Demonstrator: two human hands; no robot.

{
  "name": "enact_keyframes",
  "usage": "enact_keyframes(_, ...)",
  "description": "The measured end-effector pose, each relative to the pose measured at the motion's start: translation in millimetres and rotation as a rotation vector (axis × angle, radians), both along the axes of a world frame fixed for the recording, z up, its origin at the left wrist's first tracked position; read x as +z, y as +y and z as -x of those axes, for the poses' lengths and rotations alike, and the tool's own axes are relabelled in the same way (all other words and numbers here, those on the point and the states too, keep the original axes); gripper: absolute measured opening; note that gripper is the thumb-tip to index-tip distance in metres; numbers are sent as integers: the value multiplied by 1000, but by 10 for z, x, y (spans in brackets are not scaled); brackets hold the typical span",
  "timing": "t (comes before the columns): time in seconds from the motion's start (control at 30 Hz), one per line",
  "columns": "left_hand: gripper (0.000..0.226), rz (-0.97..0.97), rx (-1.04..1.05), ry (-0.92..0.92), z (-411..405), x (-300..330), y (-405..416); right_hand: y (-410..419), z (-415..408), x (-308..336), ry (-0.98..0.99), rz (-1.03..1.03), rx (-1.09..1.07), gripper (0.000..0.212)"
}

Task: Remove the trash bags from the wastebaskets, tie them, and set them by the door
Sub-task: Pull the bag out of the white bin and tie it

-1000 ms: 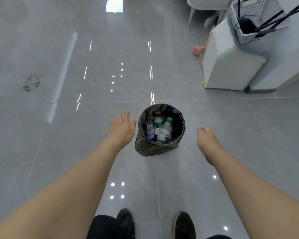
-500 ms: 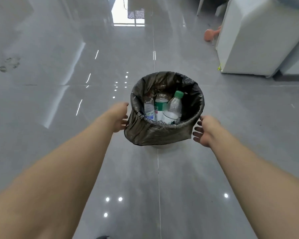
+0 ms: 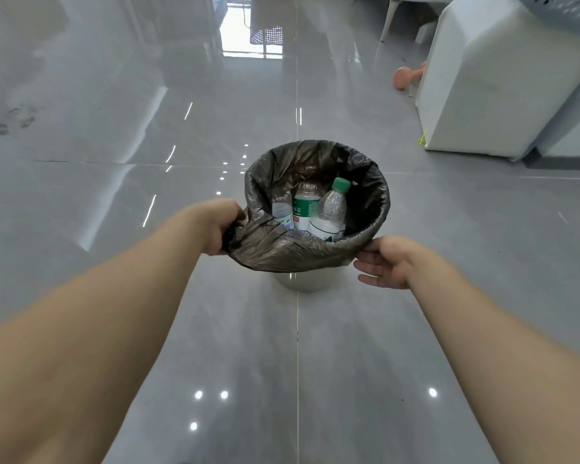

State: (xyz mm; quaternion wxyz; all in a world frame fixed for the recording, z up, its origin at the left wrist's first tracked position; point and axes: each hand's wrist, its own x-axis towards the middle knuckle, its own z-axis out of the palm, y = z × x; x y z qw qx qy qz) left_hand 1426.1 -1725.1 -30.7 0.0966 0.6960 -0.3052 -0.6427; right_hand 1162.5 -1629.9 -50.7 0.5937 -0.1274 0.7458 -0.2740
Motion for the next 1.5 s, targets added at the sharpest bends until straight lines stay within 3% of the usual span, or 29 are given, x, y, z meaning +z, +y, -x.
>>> enact_keyframes(0.2,30,55,159,128,-19,66,-49,-10,-5,-26,1,-45,37,17)
enact_keyframes(0.5,31,163,238,207,30,307,7,-14,-74,-79,-49,25,-204,23)
enact_keyframes(0.6,32,209,267,259,62,393,36,-8,20,50,-89,52,-262,13)
enact_keyframes(0.8,30,376,341,357,121,549,57,-151,186,332,-146,203,-350,22)
enact_keyframes(1.0,29,569,432,299,173,646,22,-283,143,543,78,317,-244,14)
enact_keyframes(1.17,21,653,454,392,150,579,-34,-384,93,550,176,470,-295,11)
enact_keyframes(1.33,21,648,443,476,110,490,-84,-465,91,593,80,599,-406,18)
enact_keyframes(1.5,24,634,592,421,104,459,-124,-455,73,715,-336,771,-559,20)
